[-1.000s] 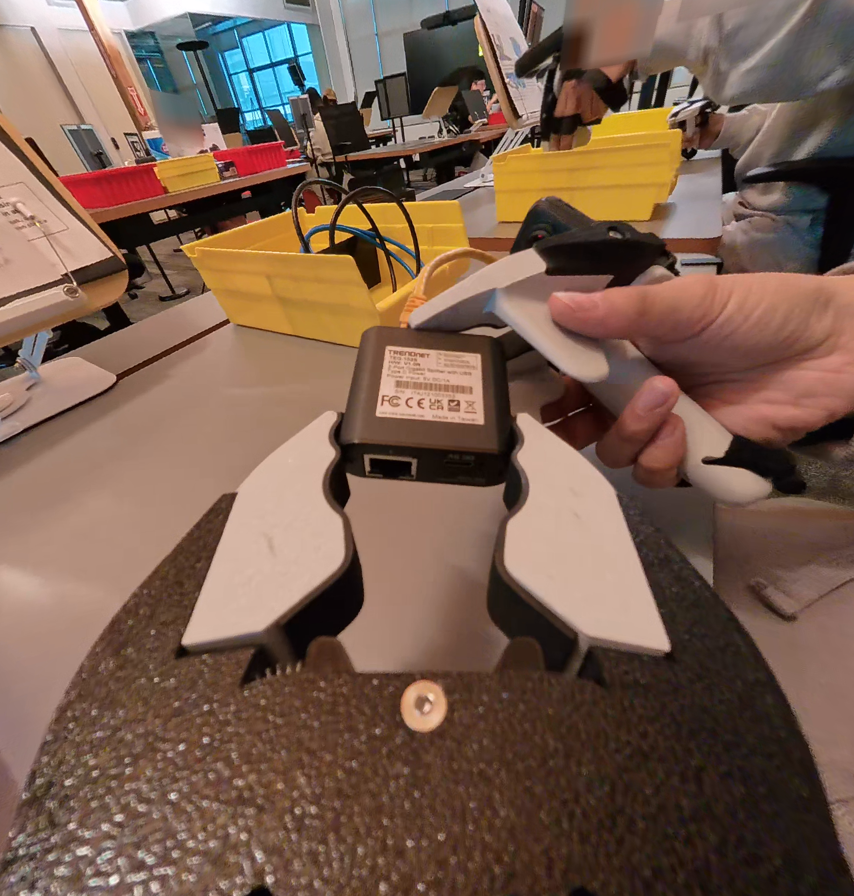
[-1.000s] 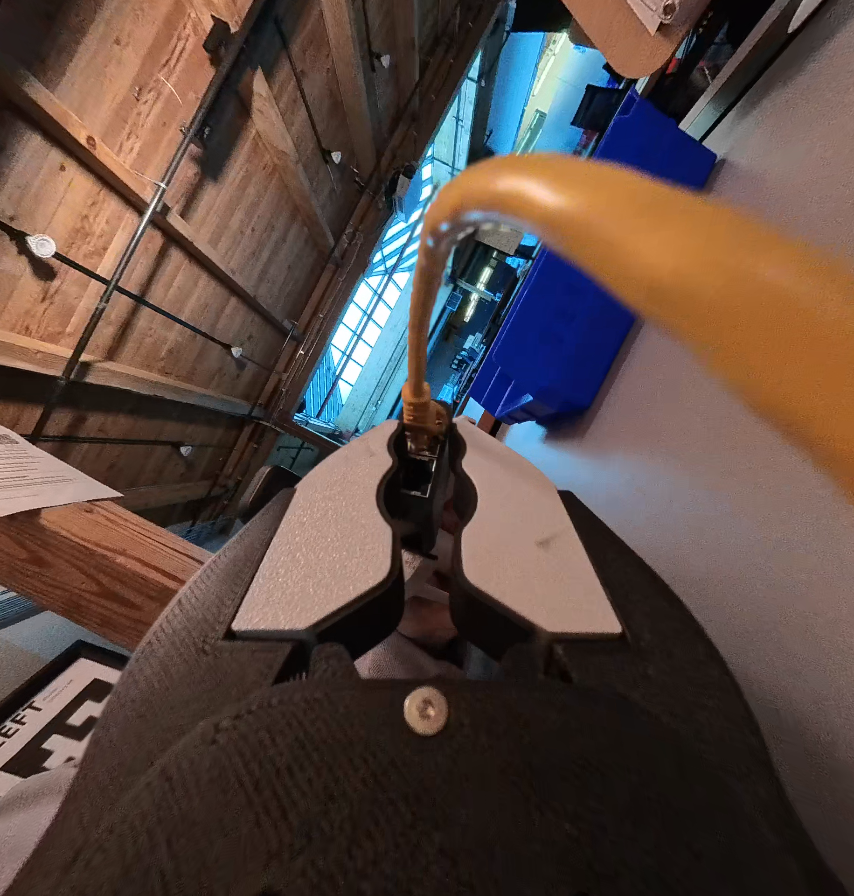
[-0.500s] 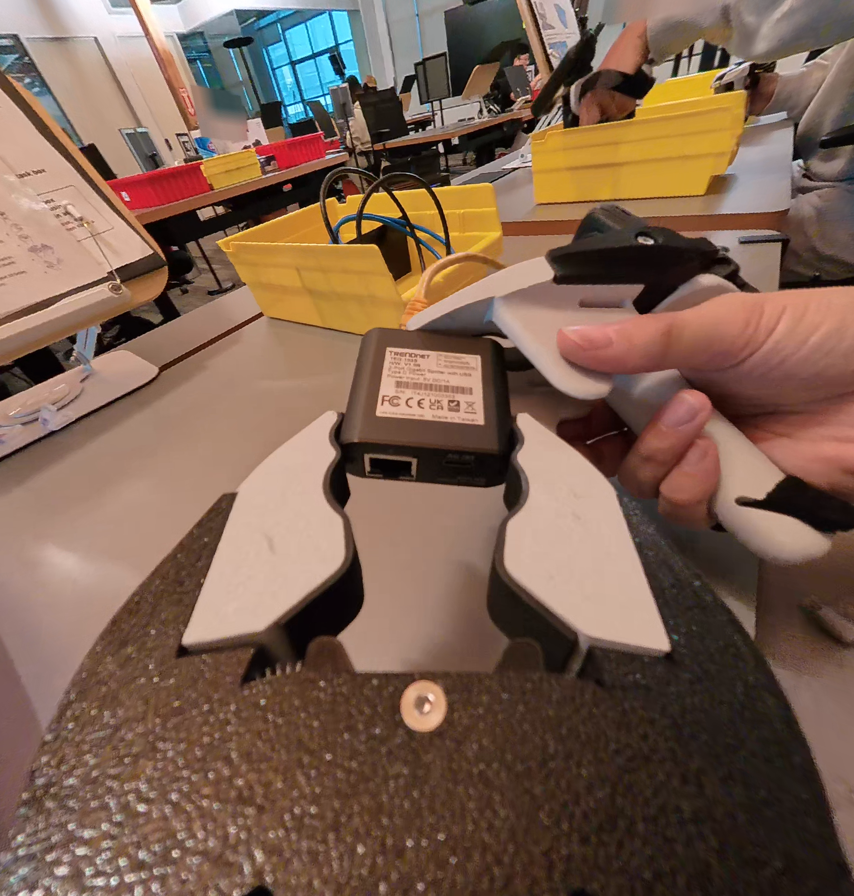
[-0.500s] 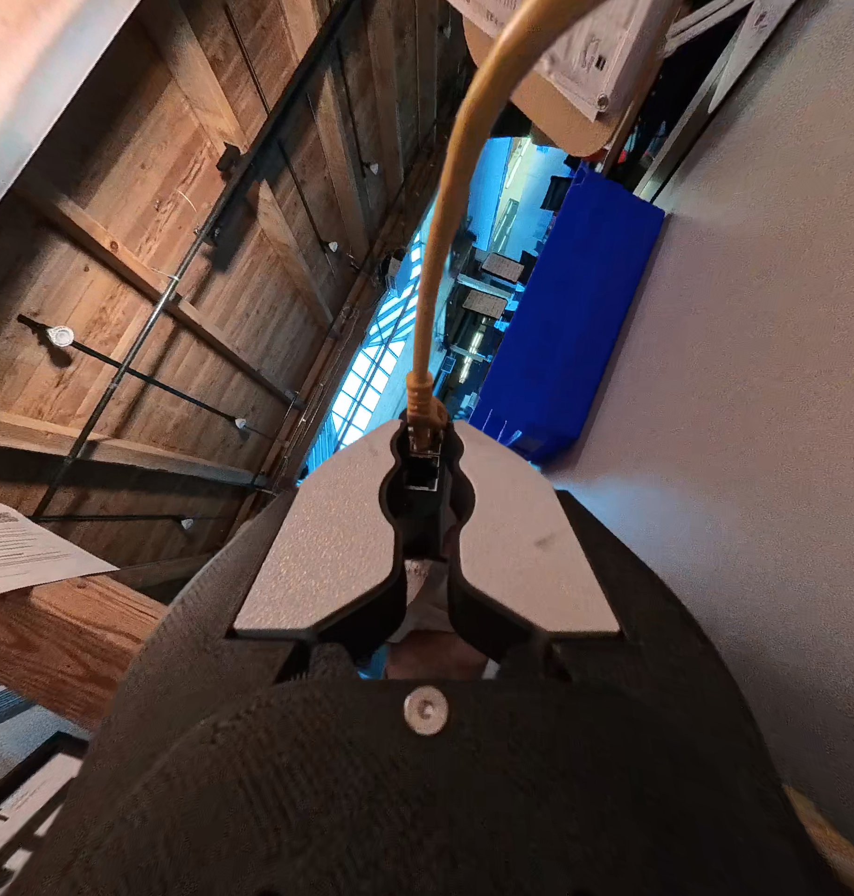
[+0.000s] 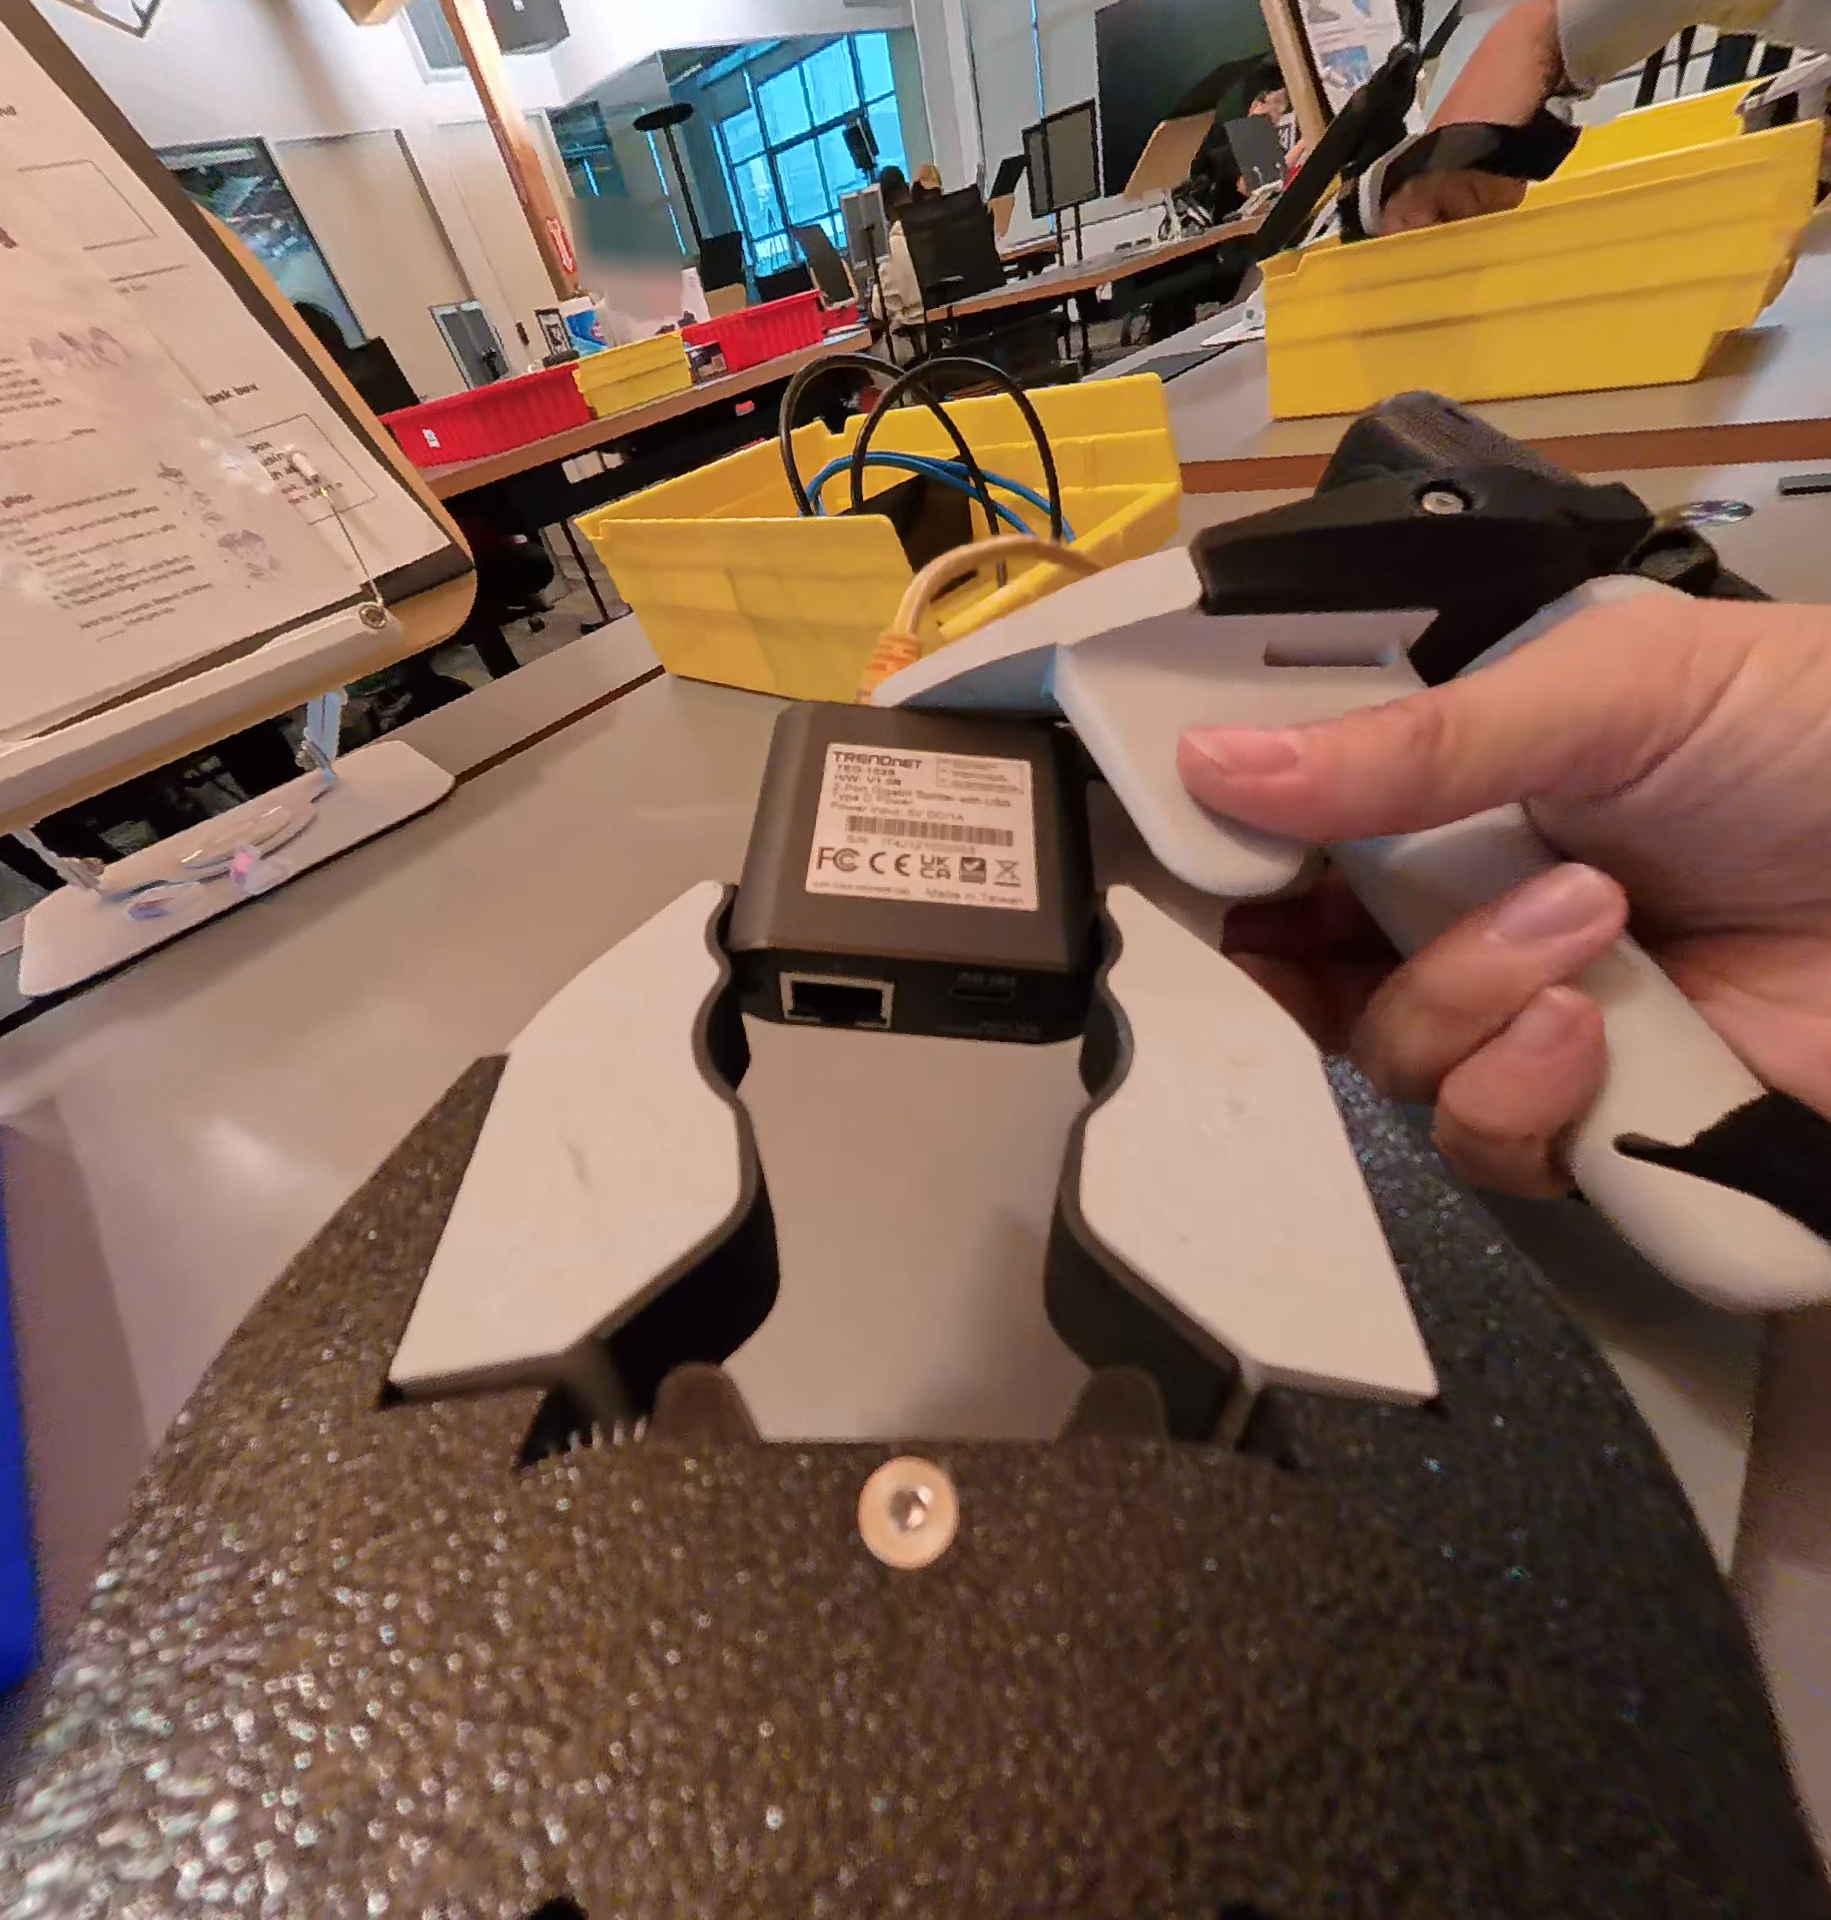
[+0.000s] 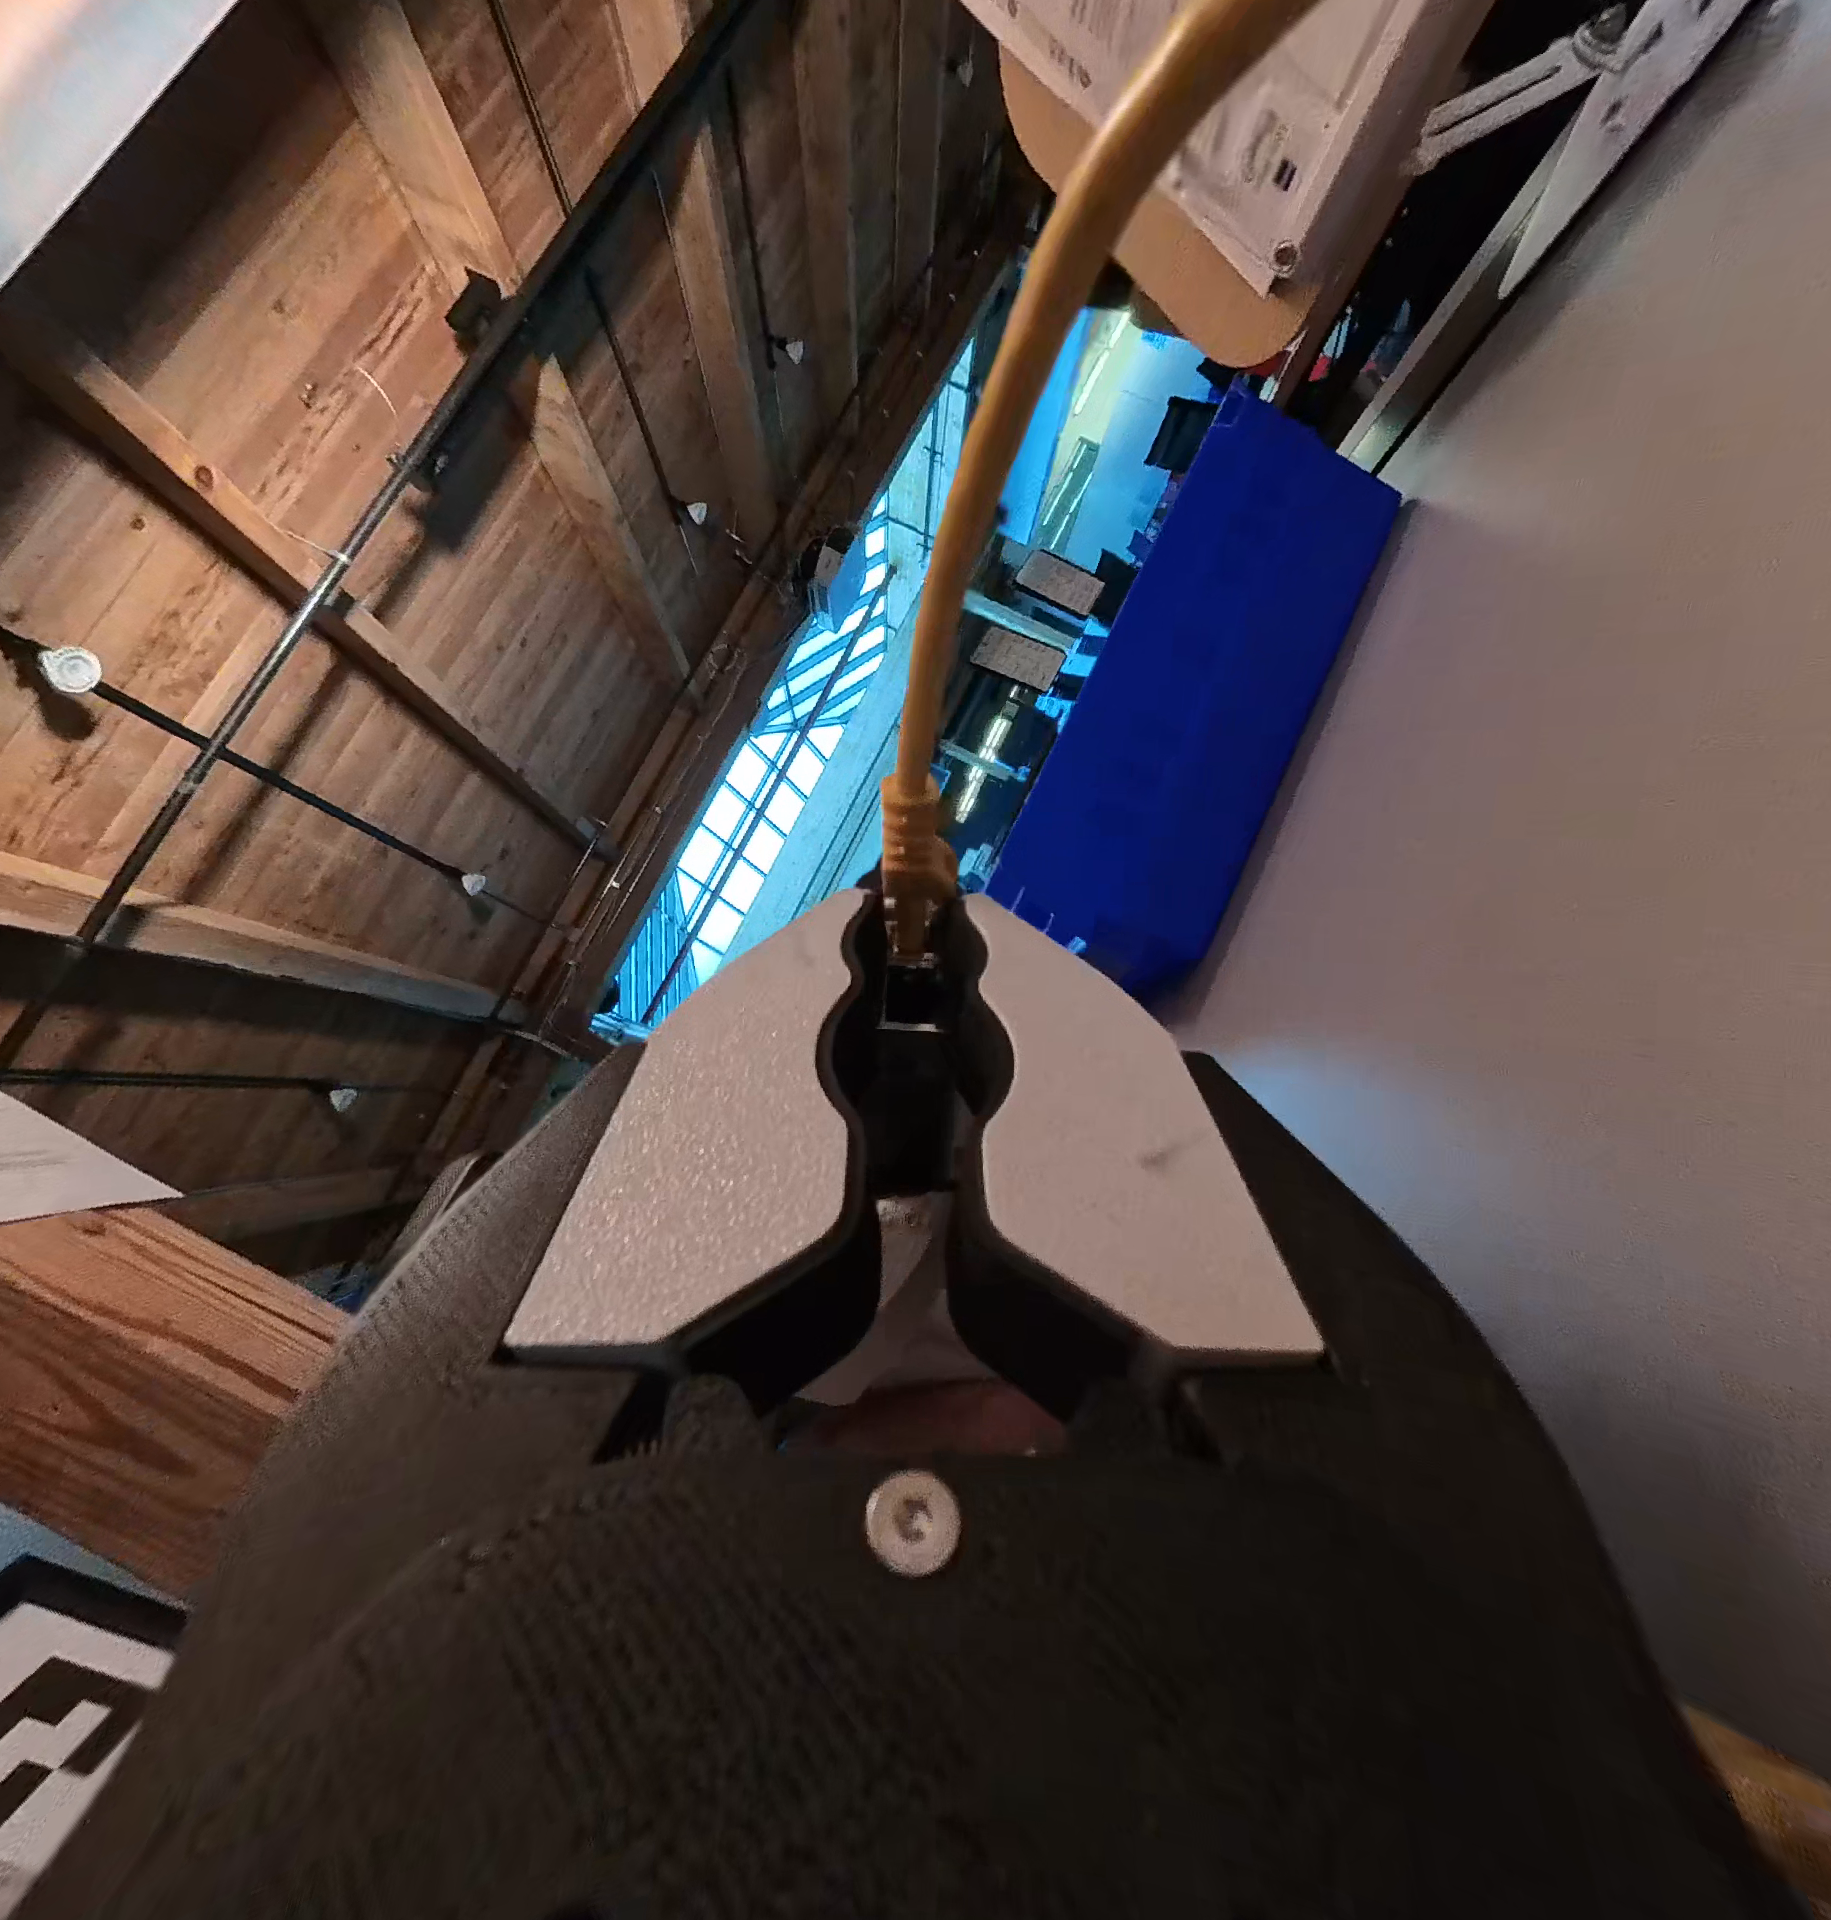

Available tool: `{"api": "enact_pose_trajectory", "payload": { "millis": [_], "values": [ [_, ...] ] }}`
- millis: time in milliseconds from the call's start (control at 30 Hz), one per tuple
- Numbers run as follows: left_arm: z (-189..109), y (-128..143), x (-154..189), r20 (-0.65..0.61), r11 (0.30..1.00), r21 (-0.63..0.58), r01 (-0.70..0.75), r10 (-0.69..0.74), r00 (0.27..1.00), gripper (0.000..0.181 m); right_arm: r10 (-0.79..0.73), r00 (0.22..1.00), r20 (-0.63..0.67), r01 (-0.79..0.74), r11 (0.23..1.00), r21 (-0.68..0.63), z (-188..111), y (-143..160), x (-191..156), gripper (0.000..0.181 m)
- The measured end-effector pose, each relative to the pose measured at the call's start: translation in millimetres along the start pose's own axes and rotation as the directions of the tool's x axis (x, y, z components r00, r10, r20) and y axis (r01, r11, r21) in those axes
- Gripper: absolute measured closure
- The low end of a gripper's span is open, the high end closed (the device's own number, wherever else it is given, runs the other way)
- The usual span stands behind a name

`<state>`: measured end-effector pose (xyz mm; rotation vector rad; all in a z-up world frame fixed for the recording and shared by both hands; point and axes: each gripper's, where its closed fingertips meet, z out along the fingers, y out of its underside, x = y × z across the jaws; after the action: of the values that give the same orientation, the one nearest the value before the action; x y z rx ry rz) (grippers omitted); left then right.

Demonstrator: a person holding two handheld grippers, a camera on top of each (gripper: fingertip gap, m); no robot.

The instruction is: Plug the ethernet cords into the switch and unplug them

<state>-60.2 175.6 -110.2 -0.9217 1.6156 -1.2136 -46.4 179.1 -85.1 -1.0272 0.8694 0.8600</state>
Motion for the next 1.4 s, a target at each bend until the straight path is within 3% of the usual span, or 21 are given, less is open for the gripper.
{"api": "enact_pose_trajectory", "payload": {
  "millis": [533,700,800,900,933,1033,1067,1133,1267,1400],
  "values": [
    [-3,-7,-10,0.127,0.993,0.040,-0.114,0.108,0.986,0.119,-0.158,0.983,0.096,0.163,0.986,-0.039,10,-1,-11,0.170],
    [-1,-5,-9,0.058,0.999,0.045,0.031,-0.033,0.998,0.119,-0.235,0.970,0.060,0.238,0.970,-0.052,12,-3,-11,0.170],
    [-4,-1,-12,0.136,0.990,-0.007,-0.139,0.139,0.981,0.119,-0.266,0.962,0.056,0.262,0.962,0.078,6,-43,-18,0.170],
    [-4,-9,-9,0.103,0.998,0.060,-0.035,0.029,0.994,0.119,-0.477,0.879,0.014,0.477,0.875,-0.087,3,-50,-15,0.170],
    [-5,-10,-10,0.096,0.998,0.062,-0.016,0.010,0.995,0.119,-0.514,0.858,0.015,0.513,0.854,-0.088,-2,-58,-20,0.170],
    [-8,-5,-21,0.120,0.998,0.042,-0.045,0.039,0.992,0.119,-0.541,0.839,0.059,0.535,0.798,-0.277,-16,-78,-18,0.170],
    [-9,-2,-24,0.117,0.999,0.034,-0.034,0.030,0.993,0.119,-0.550,0.835,0.006,0.524,0.792,-0.314,-22,-97,-10,0.170],
    [-12,-1,-30,0.119,0.999,0.049,0.013,-0.019,0.993,0.119,-0.647,0.756,-0.100,0.564,0.720,-0.404,-36,-140,8,0.170],
    [-13,1,-36,0.119,0.999,0.042,0.029,-0.034,0.992,0.119,-0.717,0.662,-0.220,0.481,0.631,-0.609,-55,-200,39,0.170],
    [-12,2,-36,0.113,0.999,0.037,0.030,-0.034,0.993,0.119,-0.713,0.619,-0.329,0.353,0.627,-0.694,-61,-238,76,0.160]
  ]
}}
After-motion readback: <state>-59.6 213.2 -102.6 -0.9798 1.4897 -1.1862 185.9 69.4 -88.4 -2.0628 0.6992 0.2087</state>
